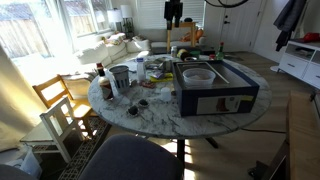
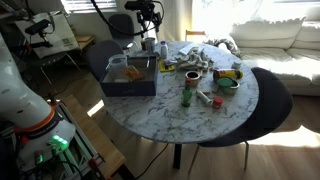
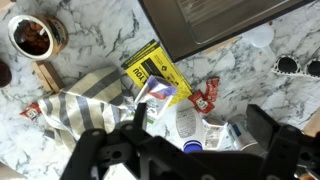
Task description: Put the white bottle next to the green bottle
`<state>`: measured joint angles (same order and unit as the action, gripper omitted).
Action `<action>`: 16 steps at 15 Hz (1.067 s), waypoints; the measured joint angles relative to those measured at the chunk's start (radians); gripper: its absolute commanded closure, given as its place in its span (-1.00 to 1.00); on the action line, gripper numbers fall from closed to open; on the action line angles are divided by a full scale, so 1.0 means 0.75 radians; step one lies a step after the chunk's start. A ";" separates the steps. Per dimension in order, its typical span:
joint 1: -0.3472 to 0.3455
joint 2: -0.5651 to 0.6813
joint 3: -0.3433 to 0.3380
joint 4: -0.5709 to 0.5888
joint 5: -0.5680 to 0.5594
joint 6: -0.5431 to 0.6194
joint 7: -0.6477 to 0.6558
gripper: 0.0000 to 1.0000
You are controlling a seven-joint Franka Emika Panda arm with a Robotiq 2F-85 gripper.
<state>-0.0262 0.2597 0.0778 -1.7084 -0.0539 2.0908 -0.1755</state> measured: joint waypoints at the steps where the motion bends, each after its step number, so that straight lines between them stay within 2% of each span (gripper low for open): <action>1: -0.001 0.039 -0.001 0.037 0.000 0.001 -0.074 -1.00; 6: 0.005 0.293 0.010 0.272 -0.017 0.001 -0.408 -1.00; 8: 0.016 0.399 0.017 0.376 -0.037 0.006 -0.484 -1.00; 16: 0.046 0.737 0.044 0.716 -0.043 0.138 -0.524 -1.00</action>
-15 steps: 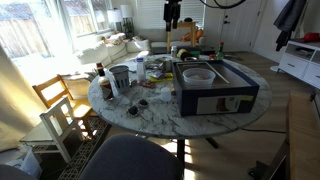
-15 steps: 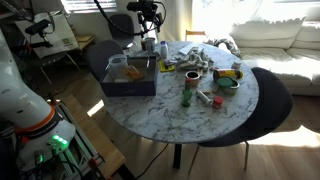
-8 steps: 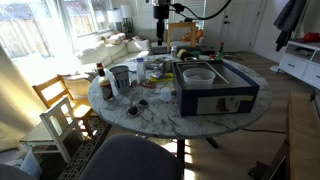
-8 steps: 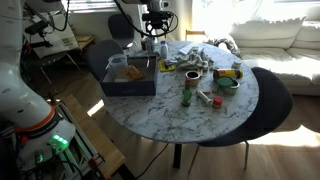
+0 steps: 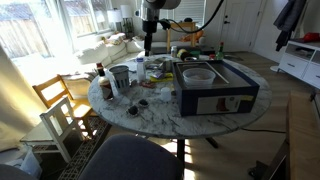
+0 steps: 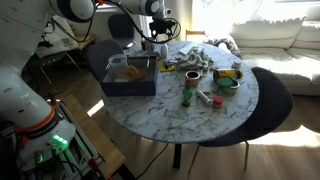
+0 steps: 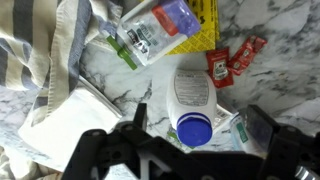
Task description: Put the white bottle next to the green bottle
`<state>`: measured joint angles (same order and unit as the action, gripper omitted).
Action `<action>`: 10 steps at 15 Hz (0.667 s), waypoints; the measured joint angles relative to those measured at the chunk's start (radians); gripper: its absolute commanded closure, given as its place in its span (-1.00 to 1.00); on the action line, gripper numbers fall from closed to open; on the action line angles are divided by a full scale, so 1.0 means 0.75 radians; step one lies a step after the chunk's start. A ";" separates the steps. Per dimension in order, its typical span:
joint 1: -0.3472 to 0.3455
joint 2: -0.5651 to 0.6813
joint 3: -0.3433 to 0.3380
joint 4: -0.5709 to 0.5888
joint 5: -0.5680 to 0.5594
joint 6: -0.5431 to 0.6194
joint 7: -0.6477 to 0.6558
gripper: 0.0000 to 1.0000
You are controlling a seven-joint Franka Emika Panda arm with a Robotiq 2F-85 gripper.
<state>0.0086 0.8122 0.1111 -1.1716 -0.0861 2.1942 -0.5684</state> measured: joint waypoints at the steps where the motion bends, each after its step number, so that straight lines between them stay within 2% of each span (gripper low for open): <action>1: 0.001 0.030 0.002 0.033 0.001 0.008 0.000 -1.00; 9: -0.006 0.214 0.061 0.258 0.091 0.006 -0.001 -1.00; 10: -0.006 0.231 0.061 0.281 0.094 0.004 -0.001 -0.91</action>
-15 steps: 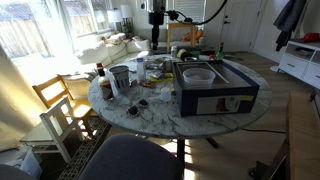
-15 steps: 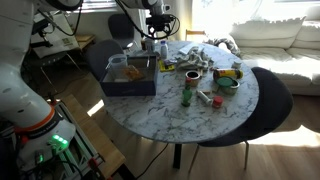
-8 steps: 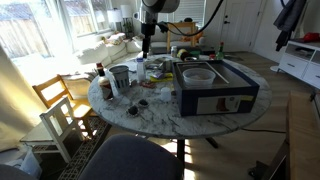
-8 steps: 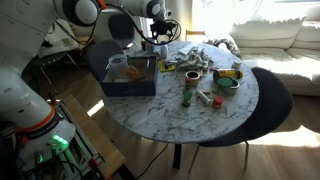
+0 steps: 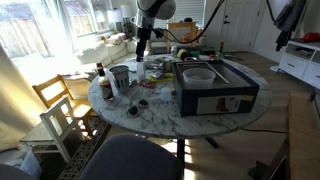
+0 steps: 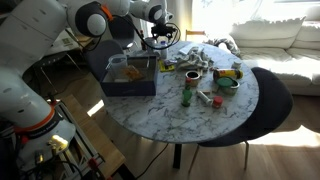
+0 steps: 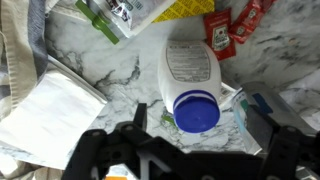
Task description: Put the white bottle next to the green bottle
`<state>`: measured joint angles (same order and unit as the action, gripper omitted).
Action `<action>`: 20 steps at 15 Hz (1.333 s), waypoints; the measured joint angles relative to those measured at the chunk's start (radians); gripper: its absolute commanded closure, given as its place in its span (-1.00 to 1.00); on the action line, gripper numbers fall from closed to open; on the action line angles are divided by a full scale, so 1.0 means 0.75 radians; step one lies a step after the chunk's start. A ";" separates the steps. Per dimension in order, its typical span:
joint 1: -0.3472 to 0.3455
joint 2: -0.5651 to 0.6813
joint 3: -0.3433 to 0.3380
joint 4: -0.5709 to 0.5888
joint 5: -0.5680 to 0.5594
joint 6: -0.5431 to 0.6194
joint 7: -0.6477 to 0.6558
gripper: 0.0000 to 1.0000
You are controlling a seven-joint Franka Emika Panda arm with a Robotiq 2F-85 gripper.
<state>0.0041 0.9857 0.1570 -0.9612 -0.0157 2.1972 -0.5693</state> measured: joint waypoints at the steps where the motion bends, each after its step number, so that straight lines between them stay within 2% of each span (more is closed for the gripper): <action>1: 0.000 0.016 0.000 0.022 0.004 -0.003 0.000 -0.58; 2: 0.000 0.031 0.000 0.042 0.008 -0.006 0.000 -0.42; 3: 0.000 0.046 0.000 0.062 0.012 -0.011 0.000 -0.39; 8: 0.001 0.098 0.005 0.144 0.031 -0.062 0.000 0.39; 11: 0.002 0.109 0.007 0.190 0.036 -0.104 0.000 0.62; 17: 0.006 0.103 -0.001 0.259 0.030 -0.212 0.014 0.62; 20: 0.018 0.060 -0.019 0.288 0.007 -0.294 0.076 0.62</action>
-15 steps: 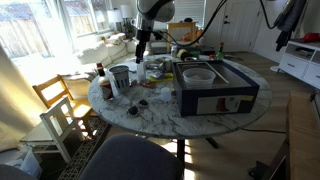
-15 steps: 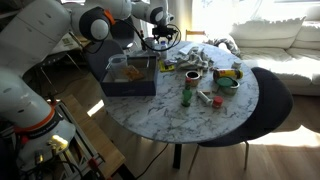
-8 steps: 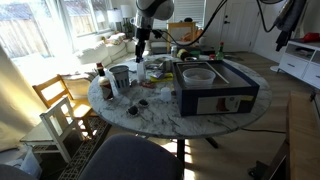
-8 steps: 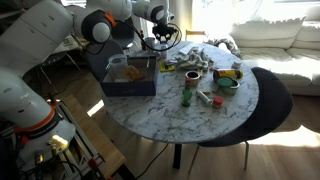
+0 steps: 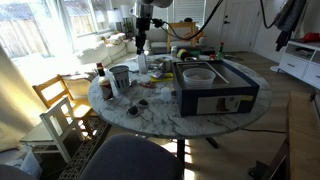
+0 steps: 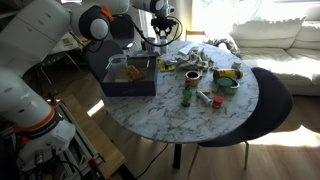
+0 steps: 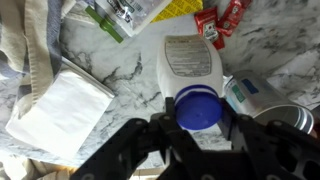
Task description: Put the white bottle next to the green bottle
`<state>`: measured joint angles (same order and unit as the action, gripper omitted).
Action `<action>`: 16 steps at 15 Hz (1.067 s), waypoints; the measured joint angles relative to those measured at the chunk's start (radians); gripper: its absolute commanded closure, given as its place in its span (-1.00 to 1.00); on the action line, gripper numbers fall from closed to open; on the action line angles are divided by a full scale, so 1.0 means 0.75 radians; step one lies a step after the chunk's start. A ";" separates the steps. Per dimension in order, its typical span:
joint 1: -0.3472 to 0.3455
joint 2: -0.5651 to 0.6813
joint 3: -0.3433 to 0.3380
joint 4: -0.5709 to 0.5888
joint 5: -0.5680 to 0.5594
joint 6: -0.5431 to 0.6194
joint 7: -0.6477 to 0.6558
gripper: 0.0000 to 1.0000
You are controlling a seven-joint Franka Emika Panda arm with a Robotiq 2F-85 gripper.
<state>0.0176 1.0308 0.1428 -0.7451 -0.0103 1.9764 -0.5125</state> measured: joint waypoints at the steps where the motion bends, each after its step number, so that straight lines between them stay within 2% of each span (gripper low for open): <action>1: 0.006 -0.025 -0.008 0.001 -0.012 -0.027 0.033 0.62; 7: 0.044 -0.211 -0.076 -0.064 -0.075 -0.064 0.290 0.62; 12: 0.046 -0.415 -0.139 -0.283 -0.107 -0.030 0.508 0.62; 16: 0.049 -0.561 -0.171 -0.489 -0.134 0.061 0.660 0.62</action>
<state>0.0541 0.6103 0.0147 -1.1116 -0.1106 2.0224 -0.0172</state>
